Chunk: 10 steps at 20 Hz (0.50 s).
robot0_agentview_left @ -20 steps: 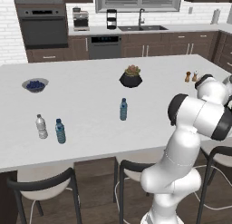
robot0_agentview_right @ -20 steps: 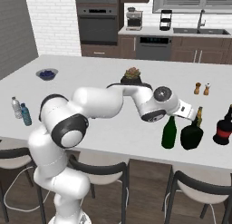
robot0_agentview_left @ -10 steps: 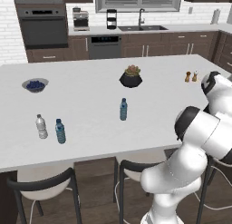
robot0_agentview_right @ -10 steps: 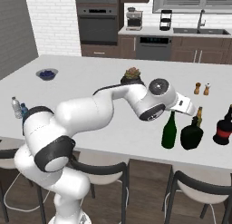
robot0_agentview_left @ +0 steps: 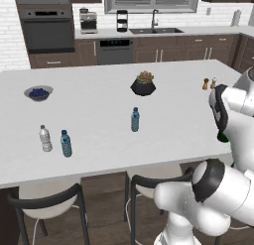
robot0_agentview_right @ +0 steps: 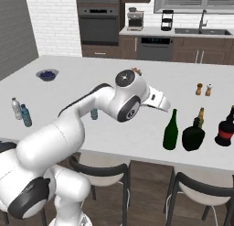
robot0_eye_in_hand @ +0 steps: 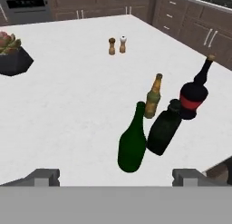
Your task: Move the plastic bottles in the middle to the plastics group, and the glass bottles in the middle to the glass group.
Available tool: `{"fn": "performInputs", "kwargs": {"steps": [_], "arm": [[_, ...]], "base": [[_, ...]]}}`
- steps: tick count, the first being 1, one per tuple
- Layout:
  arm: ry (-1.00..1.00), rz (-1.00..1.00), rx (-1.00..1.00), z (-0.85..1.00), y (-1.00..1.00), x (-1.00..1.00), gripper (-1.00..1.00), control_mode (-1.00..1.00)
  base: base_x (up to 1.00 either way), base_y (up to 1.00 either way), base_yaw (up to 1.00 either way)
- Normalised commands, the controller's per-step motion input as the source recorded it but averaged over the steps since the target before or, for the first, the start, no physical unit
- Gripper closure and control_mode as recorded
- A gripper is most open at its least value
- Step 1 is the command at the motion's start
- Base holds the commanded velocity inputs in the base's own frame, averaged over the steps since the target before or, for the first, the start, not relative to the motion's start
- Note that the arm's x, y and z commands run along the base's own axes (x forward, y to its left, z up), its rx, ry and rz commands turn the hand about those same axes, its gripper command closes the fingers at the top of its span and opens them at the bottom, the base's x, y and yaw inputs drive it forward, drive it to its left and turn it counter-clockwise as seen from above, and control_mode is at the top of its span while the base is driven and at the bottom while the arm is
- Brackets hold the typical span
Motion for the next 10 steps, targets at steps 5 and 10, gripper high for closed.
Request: {"fn": "performInputs", "kwargs": {"steps": [5,10], "arm": [[0.15,0.00,0.00,0.22,0.99,-0.25,-1.00,-1.00],[0.14,0.07,0.02,0.21,0.95,-0.08,-1.00,-1.00]], "base": [[0.00,0.00,0.00],[0.00,0.00,0.00]]}}
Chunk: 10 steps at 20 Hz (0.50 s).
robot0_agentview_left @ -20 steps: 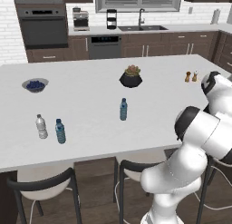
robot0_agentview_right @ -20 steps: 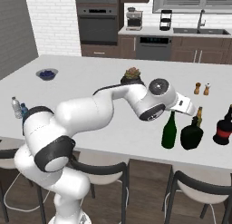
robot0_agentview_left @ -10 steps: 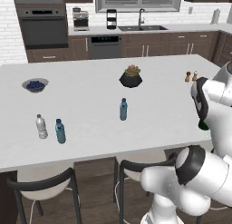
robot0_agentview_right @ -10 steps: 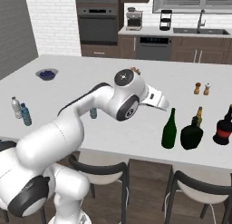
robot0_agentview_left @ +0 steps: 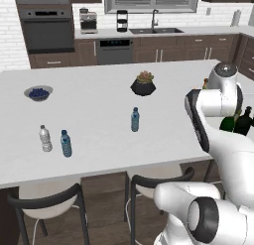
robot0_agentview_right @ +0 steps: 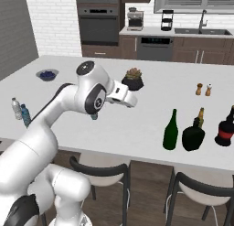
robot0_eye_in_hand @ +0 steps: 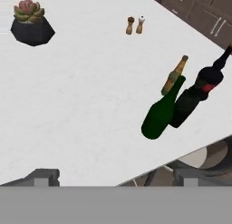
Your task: Move the plastic bottles in the middle to the plastics group, and the glass bottles in the middle to the glass group.
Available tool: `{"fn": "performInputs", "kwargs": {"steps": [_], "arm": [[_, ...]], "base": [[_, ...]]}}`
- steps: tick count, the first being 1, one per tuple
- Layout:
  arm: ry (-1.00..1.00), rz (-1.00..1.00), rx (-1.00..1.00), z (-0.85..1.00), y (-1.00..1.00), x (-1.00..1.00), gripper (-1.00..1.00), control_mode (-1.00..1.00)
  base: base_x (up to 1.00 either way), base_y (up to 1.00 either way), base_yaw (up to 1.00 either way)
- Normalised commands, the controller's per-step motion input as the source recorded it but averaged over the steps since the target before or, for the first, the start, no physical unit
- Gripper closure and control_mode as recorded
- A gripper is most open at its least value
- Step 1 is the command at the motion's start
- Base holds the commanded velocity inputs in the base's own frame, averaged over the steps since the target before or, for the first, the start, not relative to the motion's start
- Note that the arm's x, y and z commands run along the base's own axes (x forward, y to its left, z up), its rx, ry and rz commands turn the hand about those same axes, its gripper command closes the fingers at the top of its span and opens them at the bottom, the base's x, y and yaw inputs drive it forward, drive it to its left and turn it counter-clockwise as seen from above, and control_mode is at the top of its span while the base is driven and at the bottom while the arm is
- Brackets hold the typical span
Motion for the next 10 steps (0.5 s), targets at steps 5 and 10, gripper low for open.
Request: {"fn": "performInputs", "kwargs": {"steps": [5,10], "arm": [[0.12,0.03,0.09,0.15,0.96,0.00,-1.00,-1.00],[0.07,0.06,0.16,0.03,0.88,0.07,-1.00,-1.00]], "base": [[0.00,0.00,0.00],[0.00,0.00,0.00]]}}
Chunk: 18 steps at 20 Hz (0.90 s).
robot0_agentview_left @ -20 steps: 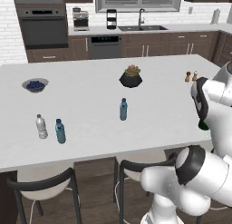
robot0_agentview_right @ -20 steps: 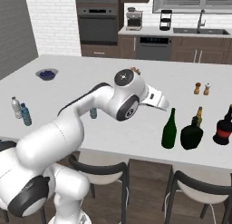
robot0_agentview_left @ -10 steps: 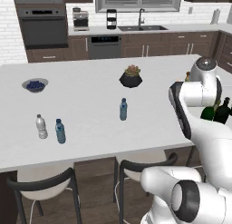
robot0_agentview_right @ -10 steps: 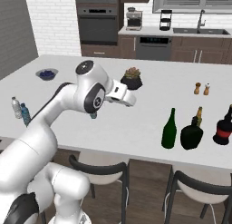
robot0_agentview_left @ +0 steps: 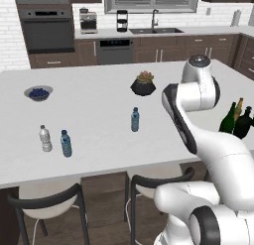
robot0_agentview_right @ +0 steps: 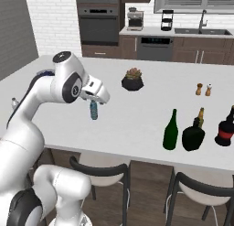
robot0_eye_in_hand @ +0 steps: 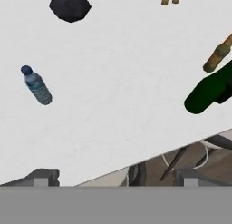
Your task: Move the plastic bottles in the middle to the plastics group, and the glass bottles in the middle to the glass group.
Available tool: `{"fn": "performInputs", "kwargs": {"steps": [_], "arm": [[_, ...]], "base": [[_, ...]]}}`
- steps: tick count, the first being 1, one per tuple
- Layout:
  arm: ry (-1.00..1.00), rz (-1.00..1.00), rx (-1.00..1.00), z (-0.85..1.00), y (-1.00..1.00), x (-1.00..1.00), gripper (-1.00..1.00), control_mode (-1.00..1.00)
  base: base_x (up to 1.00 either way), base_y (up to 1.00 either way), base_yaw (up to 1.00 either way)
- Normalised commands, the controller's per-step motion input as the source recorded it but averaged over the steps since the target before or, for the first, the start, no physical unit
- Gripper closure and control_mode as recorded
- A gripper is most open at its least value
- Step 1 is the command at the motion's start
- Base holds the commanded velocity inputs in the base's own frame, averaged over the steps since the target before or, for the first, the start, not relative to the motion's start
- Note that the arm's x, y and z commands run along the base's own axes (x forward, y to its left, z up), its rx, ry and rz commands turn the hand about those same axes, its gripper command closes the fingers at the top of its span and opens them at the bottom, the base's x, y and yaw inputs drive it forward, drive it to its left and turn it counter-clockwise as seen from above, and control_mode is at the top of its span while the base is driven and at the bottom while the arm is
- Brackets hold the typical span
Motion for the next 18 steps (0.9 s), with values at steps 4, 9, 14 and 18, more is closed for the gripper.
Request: {"fn": "performInputs", "kwargs": {"steps": [4,9,14,18], "arm": [[0.00,0.17,0.21,0.01,0.73,0.14,-1.00,-1.00],[0.00,0.26,0.07,-0.14,0.54,0.42,-1.00,-1.00],[0.03,0.26,-0.08,-0.32,0.32,0.60,-1.00,-1.00],[0.06,0.16,-0.04,-0.24,0.15,0.73,-1.00,-1.00]], "base": [[0.00,0.00,0.00],[0.00,0.00,0.00],[0.00,0.00,0.00],[0.00,0.00,0.00]]}}
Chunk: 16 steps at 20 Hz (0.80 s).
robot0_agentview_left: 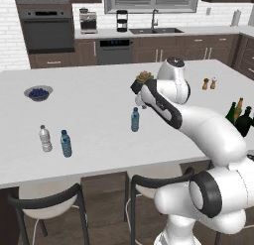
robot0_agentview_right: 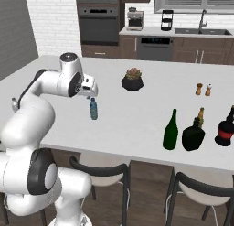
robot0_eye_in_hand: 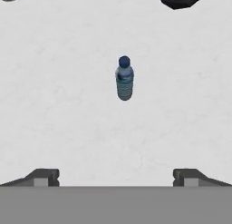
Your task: Move the plastic bottles in the middle to the plastics group, and the glass bottles in the middle to the glass group.
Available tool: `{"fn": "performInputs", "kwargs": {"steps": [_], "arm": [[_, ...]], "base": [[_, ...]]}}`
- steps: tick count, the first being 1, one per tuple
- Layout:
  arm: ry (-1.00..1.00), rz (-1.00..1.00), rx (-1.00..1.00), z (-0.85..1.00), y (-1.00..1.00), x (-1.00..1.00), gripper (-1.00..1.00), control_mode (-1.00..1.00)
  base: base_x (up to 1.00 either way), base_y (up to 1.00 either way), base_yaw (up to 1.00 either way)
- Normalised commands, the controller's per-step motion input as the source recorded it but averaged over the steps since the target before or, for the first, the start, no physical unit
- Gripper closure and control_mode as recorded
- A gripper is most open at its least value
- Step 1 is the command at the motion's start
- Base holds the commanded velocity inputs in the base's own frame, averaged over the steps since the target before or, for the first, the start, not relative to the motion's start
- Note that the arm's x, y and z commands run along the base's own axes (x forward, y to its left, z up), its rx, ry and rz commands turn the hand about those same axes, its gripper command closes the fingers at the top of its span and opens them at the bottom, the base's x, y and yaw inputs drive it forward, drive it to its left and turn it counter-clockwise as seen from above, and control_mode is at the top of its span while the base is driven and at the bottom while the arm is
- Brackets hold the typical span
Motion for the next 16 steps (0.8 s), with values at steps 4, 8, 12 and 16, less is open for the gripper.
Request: {"fn": "performInputs", "kwargs": {"steps": [4,8,12,16], "arm": [[0.23,0.11,0.00,-0.16,0.07,0.72,-1.00,-1.00],[0.10,0.10,-0.02,-0.23,0.09,0.55,-1.00,-1.00],[0.00,0.06,-0.15,-0.31,0.10,0.47,-1.00,-1.00],[0.00,0.01,-0.21,-0.38,0.04,0.33,-1.00,-1.00]], "base": [[0.00,0.00,0.00],[0.00,0.00,0.00],[0.00,0.00,0.00],[0.00,0.00,0.00]]}}
